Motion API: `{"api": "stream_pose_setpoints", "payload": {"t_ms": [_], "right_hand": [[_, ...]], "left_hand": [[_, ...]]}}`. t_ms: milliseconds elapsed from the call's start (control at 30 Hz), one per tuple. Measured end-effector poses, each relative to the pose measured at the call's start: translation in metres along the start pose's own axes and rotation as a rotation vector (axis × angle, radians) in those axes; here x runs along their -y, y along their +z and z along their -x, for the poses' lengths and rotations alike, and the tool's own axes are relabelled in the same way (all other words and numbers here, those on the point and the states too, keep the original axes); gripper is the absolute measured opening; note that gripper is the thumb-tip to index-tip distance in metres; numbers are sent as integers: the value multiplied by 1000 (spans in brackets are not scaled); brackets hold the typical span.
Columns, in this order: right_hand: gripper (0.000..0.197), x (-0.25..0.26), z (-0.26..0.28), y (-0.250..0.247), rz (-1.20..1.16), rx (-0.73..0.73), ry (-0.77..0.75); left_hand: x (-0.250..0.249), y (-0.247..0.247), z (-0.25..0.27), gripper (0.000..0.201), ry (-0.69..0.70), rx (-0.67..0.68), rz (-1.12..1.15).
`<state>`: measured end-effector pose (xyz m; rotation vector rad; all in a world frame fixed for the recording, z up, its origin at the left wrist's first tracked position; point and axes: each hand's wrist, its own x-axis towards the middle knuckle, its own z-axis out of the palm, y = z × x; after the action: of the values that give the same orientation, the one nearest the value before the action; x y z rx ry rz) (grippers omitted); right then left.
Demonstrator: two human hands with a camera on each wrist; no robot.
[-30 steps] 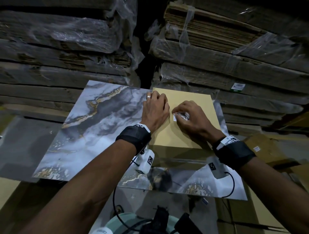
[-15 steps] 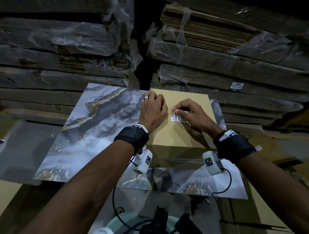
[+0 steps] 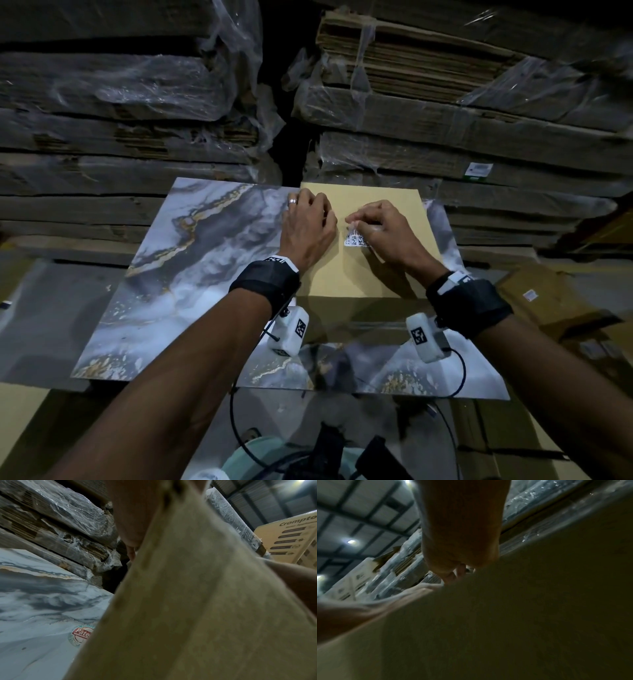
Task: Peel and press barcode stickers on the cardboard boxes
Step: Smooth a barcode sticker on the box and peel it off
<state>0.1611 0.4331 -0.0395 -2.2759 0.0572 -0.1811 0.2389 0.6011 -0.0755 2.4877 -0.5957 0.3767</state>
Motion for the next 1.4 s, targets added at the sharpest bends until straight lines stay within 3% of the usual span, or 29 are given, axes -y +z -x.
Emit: {"api": "stream_pose_setpoints", "payload": {"t_ms": [67,167,233,400,667,900,1167,1400], "right_hand": [[39,-1,9,5,111,-77,-44],[24,2,18,11,306,-239,-64],[33,9,18,14,391,-256,-47],[50,26,6,22,568,-134,101],[25,36,-14,23,485,-26,298],[46,40,-17,24,521,-37,364],[30,46,-27,0,307,73,514],[12,49,-42,-22,256,351,552]], "left_hand": [[0,0,0,24,-5,7,2],[0,-1,0,25,-3,9,10],[0,-2,1,28,-4,16,19],[-1,-6,2,35,-1,21,36],[-2,-7,2,30,-1,25,28],[-1,-6,2,35,-5,35,50],[-2,-8,3,39,-8,43,44],[-2,-6,2,35,-16,23,67]]}}
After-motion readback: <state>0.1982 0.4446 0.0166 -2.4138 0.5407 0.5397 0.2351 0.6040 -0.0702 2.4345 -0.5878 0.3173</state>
